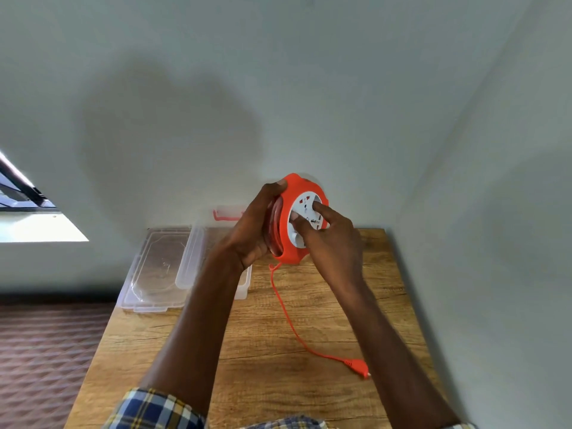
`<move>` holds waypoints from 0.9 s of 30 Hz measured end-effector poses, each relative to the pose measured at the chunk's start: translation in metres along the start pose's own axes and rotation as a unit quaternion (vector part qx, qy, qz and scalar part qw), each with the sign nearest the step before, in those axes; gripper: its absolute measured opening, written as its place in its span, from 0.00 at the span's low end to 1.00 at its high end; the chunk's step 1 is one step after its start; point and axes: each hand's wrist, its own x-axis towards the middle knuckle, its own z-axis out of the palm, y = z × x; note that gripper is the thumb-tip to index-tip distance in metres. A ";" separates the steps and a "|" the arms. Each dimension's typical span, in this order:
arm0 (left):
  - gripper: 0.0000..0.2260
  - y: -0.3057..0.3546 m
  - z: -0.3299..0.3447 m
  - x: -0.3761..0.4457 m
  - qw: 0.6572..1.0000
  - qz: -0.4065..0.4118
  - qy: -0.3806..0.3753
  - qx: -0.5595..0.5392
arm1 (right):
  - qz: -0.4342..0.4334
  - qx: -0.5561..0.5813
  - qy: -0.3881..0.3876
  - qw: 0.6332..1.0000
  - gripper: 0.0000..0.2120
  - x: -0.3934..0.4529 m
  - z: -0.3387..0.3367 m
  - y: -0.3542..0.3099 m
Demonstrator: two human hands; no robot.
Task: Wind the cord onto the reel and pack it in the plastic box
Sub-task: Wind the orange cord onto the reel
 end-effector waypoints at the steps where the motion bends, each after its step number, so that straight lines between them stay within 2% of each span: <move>1: 0.26 0.000 -0.002 0.000 1.000 -0.002 -0.001 -0.008 | -0.051 -0.057 0.014 0.997 0.29 -0.002 -0.003 0.001; 3: 0.27 0.001 -0.004 -0.001 1.000 -0.005 -0.010 -0.028 | -0.144 -0.111 0.051 0.982 0.22 -0.002 -0.011 0.005; 5: 0.27 0.005 -0.008 -0.001 0.999 -0.007 -0.016 -0.045 | -0.212 -0.117 0.025 0.970 0.18 0.005 -0.018 0.014; 8: 0.29 0.009 -0.014 -0.001 0.998 -0.018 -0.025 -0.061 | -0.269 -0.143 -0.085 0.949 0.29 0.015 -0.024 0.025; 12: 0.28 0.007 -0.019 -0.001 0.997 -0.049 -0.042 -0.044 | -0.292 -0.181 -0.137 0.929 0.31 0.014 -0.021 0.025; 16: 0.27 0.002 -0.019 -0.001 0.998 -0.056 -0.031 -0.025 | -0.274 -0.233 -0.150 0.921 0.29 0.014 -0.015 0.022; 19: 0.26 0.001 -0.015 0.000 0.998 -0.054 -0.025 -0.027 | -0.267 -0.236 -0.096 0.929 0.29 0.010 -0.012 0.019; 21: 0.26 0.002 -0.014 0.003 0.998 -0.048 -0.019 -0.021 | -0.247 -0.189 -0.055 0.949 0.28 0.007 -0.009 0.018; 24: 0.27 0.004 -0.012 0.006 0.999 -0.038 -0.020 -0.009 | -0.147 -0.106 -0.024 0.983 0.32 0.003 -0.006 0.013; 27: 0.28 0.003 -0.010 0.007 0.999 -0.033 -0.023 -0.006 | -0.035 -0.014 -0.008 0.999 0.34 0.000 -0.001 0.007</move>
